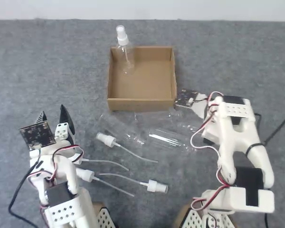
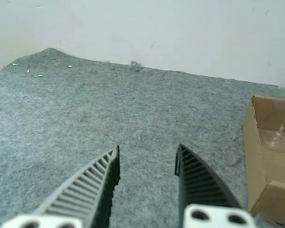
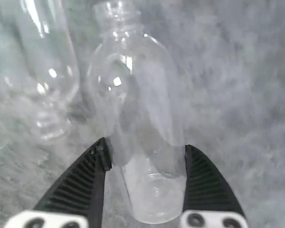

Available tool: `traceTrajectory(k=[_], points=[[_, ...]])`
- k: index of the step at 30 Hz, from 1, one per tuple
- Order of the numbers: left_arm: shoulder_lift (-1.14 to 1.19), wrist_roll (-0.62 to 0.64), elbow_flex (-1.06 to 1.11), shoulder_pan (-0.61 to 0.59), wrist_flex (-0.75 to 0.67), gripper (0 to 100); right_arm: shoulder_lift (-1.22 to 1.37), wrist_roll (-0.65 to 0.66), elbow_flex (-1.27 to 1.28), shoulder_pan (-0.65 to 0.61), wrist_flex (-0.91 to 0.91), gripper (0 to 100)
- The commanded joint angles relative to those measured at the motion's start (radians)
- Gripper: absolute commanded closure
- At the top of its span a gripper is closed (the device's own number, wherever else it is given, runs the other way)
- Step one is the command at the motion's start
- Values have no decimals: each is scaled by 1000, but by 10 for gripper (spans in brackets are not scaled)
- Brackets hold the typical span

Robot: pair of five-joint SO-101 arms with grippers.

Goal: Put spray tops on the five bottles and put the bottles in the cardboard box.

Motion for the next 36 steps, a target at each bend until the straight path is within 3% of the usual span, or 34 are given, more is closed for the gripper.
traceTrajectory(k=[1,11,21,27,36], points=[[-18,9,-12,0,-12,818,-51,6,-3,85,-2,909],[-18,9,-12,-2,-12,818,-53,2,-9,208,125,910],[-18,9,-12,-3,-12,817,-77,-221,-6,231,131,909],[-18,9,-12,-3,-12,817,-197,-252,-3,209,211,900],[-18,9,-12,-3,-12,817,-249,-250,54,104,254,685]])
